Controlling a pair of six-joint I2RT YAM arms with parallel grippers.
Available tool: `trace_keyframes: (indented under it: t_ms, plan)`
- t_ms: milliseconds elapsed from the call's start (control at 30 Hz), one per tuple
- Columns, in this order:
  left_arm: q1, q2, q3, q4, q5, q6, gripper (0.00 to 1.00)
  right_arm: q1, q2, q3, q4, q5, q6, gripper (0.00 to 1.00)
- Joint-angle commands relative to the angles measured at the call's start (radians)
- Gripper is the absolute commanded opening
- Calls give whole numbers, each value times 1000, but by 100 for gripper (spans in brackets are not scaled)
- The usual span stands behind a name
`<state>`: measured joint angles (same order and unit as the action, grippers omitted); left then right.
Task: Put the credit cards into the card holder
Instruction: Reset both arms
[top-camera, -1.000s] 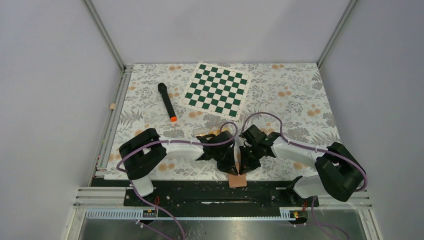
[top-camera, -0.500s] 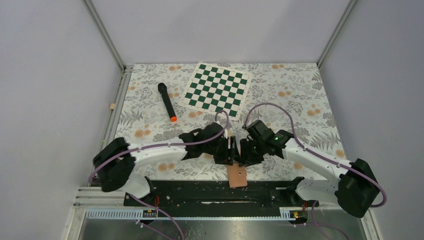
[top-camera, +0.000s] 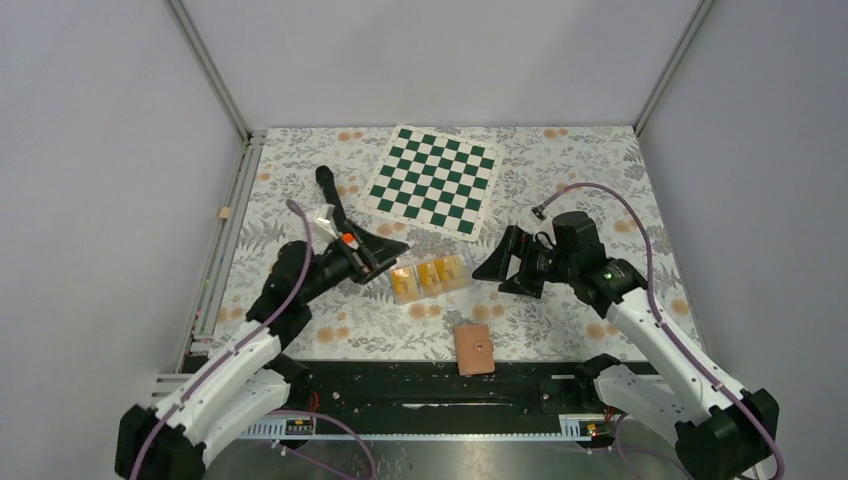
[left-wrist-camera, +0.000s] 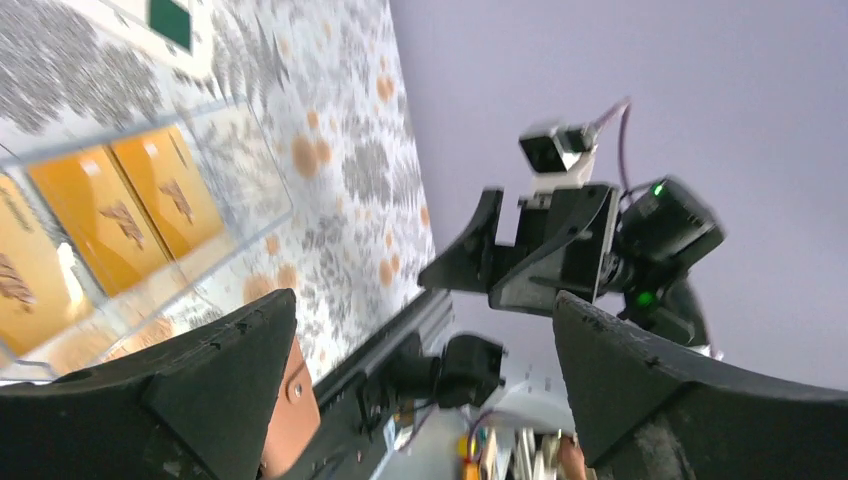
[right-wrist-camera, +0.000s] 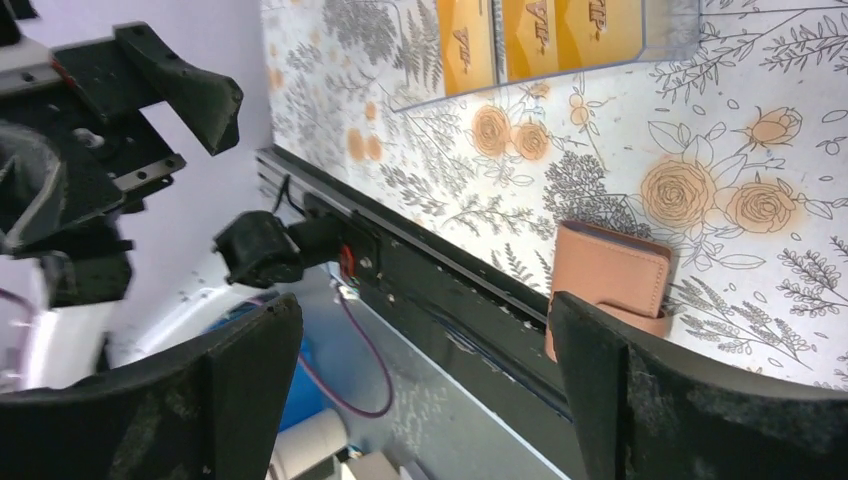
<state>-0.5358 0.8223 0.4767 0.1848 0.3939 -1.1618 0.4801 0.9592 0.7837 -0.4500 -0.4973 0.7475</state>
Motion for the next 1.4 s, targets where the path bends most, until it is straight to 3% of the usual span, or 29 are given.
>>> trace_keyframes:
  t_ms: [0, 133, 233, 400, 533, 633, 800, 933, 1000, 1133, 1267, 1333, 1367]
  plan:
    - [161, -144, -63, -13, 34, -19, 99, -79, -46, -25, 79, -137, 75, 100]
    - [308, -202, -63, -136, 75, 47, 99, -111, -34, 10, 14, -90, 19, 99]
    - [385, -186, 3, -265, 56, 175, 99, -113, -33, 82, -86, 69, -74, 99]
    - [396, -65, 235, -581, -180, 495, 99, -113, -85, 125, -147, 480, -266, 99]
    - [397, 10, 342, -641, -366, 671, 99, -114, -160, 6, -7, 765, -407, 99]
    - [396, 22, 307, -532, -504, 749, 99, -122, -188, -96, 99, 865, -506, 99]
    - [397, 5, 121, -242, -610, 930, 99, -169, -190, -328, 373, 940, -603, 100]
    - [402, 16, -42, 8, -718, 1004, 99, -198, -177, -569, 802, 941, -697, 100]
    - [410, 49, -94, 144, -687, 1011, 99, -216, -110, -666, 1090, 933, -737, 99]
    - [411, 192, -141, 360, -670, 1021, 99, -285, 75, -611, 1248, 886, -812, 99]
    - [414, 328, -207, 630, -692, 1083, 99, -404, 246, -531, 1317, 720, -731, 100]
    - [421, 371, -220, 704, -678, 1100, 99, -426, 383, -547, 1520, 725, -707, 99]
    - [426, 392, -225, 735, -648, 1112, 99, -432, 413, -546, 1513, 741, -693, 99]
